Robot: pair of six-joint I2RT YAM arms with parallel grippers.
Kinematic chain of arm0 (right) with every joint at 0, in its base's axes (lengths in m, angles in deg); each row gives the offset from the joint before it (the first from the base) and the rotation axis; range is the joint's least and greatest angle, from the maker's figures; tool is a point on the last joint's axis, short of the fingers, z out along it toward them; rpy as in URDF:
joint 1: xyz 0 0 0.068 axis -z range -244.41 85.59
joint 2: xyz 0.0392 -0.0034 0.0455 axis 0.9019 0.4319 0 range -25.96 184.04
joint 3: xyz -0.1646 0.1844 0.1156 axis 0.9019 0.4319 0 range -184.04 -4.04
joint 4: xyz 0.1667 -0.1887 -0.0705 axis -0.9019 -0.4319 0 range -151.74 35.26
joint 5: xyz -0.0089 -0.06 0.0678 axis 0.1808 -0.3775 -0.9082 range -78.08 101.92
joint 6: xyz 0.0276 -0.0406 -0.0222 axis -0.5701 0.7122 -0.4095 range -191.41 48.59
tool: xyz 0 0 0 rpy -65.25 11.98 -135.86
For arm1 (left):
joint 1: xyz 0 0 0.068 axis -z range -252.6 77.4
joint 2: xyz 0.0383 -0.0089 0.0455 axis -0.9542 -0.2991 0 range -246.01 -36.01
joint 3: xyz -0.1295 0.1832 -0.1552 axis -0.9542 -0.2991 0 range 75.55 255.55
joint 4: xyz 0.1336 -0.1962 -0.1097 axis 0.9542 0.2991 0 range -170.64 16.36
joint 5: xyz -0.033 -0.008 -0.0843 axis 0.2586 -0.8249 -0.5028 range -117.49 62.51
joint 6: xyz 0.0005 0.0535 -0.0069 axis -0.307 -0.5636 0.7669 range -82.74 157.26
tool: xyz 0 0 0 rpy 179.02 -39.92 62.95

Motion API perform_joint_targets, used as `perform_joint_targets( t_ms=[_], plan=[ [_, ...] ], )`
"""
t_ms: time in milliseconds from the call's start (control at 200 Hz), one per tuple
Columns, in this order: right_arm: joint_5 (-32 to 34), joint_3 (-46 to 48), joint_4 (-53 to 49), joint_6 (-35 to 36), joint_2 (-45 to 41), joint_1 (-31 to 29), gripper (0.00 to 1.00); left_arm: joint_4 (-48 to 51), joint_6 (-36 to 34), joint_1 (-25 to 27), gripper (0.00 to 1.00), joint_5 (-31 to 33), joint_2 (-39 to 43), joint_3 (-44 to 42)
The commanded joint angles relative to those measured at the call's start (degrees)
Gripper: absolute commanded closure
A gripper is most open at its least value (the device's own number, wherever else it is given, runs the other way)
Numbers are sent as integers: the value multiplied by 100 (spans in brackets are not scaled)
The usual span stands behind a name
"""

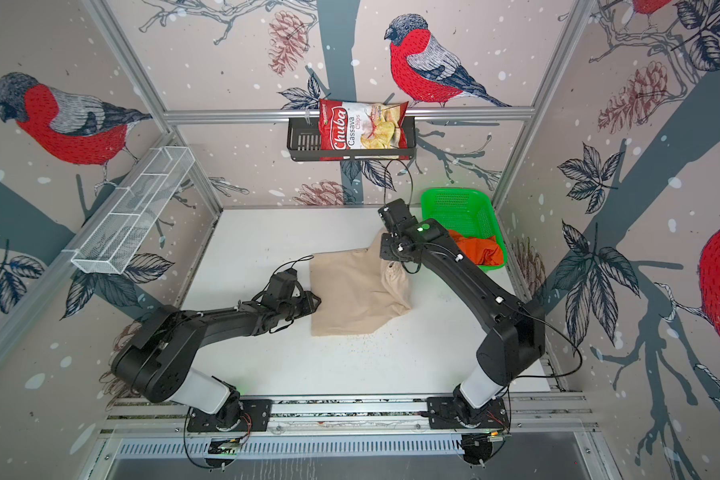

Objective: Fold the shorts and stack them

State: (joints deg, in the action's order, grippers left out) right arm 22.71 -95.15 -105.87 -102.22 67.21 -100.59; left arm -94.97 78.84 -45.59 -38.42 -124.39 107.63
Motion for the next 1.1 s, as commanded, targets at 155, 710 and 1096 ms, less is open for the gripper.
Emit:
perform_joint_targets(
  t_ms=[155, 710, 1096],
  plan=[
    [-94, -419, 268, -634, 607, -670, 79, -299, -8, -12, 70, -101, -283, 44],
    [-996, -586, 1396, -1056, 2122, -1256, 71, -398, 36, -11, 71, -144, -310, 47],
    [-1866, -402, 2546, -993, 2229, -1218, 32, 693, 297, -239, 43, 466, 1058, -57]
  ],
)
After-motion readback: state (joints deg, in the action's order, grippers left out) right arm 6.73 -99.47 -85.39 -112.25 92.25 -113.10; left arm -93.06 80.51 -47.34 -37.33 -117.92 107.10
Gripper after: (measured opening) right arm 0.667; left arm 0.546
